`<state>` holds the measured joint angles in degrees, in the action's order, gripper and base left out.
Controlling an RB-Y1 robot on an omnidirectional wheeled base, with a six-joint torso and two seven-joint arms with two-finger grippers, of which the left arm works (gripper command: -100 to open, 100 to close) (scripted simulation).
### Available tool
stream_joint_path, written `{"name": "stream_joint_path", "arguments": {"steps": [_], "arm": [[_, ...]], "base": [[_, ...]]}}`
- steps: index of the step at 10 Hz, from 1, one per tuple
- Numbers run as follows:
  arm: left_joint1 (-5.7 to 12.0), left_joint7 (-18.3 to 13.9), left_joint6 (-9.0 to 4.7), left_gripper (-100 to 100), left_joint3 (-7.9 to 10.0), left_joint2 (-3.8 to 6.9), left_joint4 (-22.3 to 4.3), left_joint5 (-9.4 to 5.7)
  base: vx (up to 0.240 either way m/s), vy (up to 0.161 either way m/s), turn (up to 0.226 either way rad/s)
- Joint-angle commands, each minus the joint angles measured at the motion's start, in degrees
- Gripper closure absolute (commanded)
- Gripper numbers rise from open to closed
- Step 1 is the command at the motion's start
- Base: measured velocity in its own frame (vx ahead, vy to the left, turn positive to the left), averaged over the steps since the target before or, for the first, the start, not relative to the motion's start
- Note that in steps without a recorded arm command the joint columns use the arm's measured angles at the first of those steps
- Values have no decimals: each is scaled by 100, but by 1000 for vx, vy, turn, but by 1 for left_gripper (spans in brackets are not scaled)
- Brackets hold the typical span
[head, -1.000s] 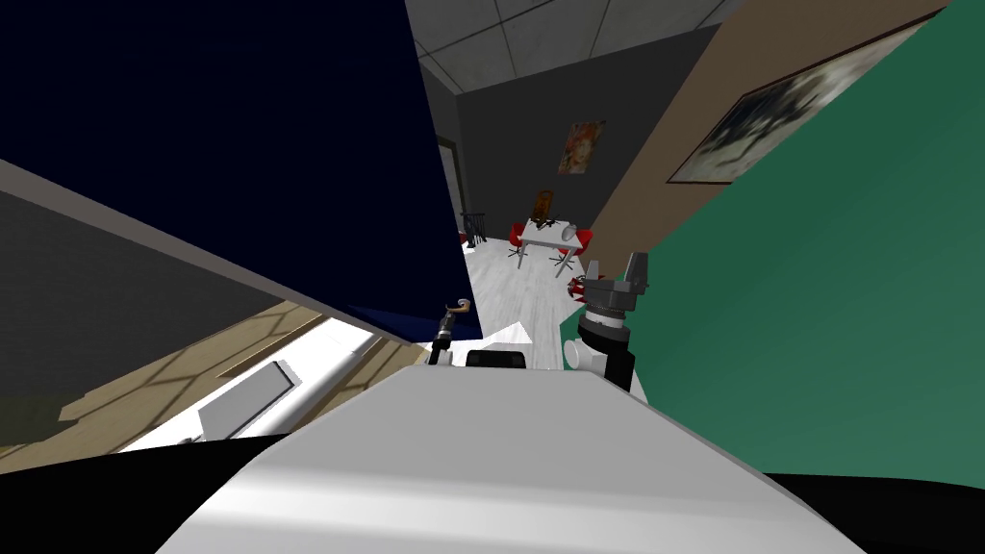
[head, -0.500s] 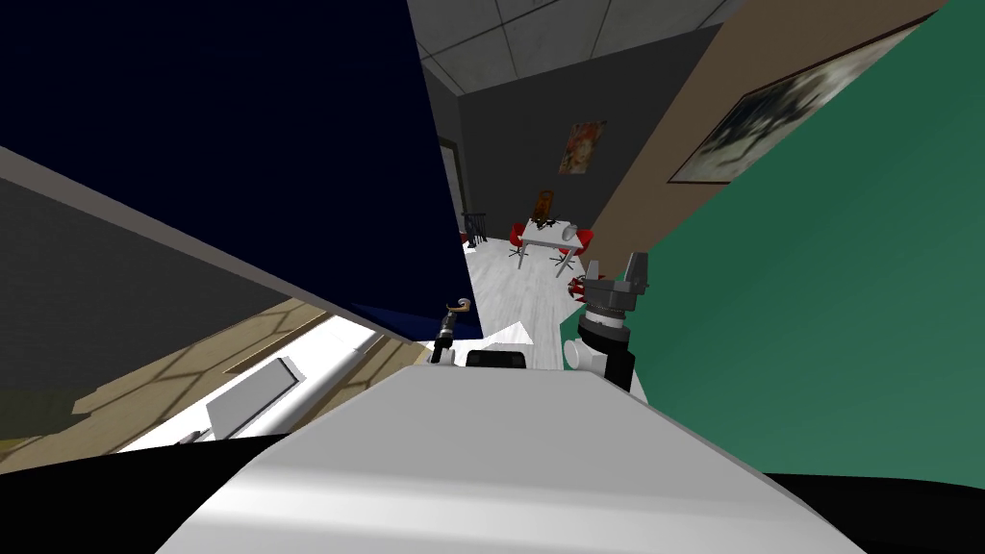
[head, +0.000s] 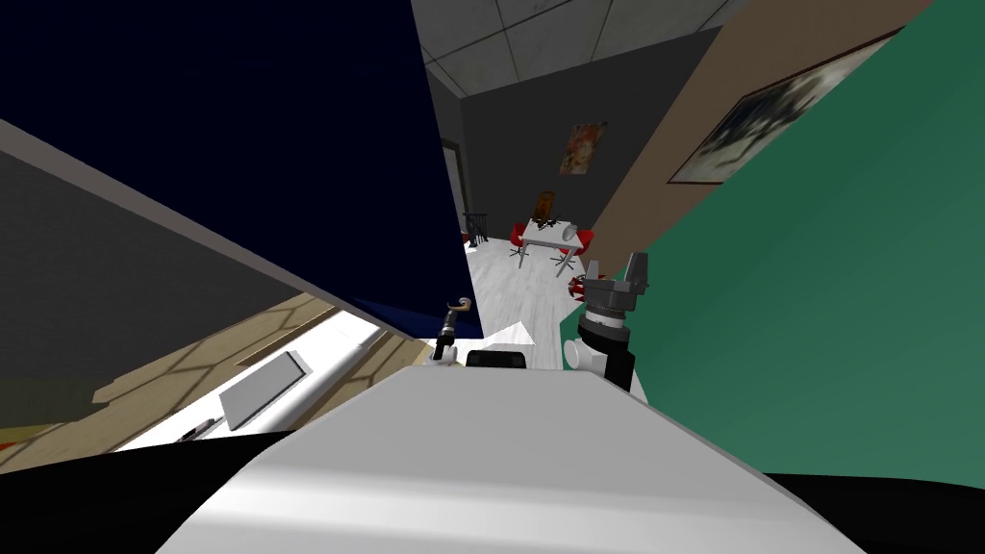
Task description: Push the door open
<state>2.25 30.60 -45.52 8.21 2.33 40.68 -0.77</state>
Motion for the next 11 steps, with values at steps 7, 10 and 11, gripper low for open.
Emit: {"name": "stream_joint_path", "arguments": {"steps": [7,10,11], "arm": [[233,-831,-18,-100,-149,-183,-36,-292],[330,-1226,-5,-100,-205,-261,-98,-445],[373,-1402,1,-100,-229,-299,-125,-513]], "base": [[-52,-3,13],[-40,-5,7],[-43,-17,14]]}}
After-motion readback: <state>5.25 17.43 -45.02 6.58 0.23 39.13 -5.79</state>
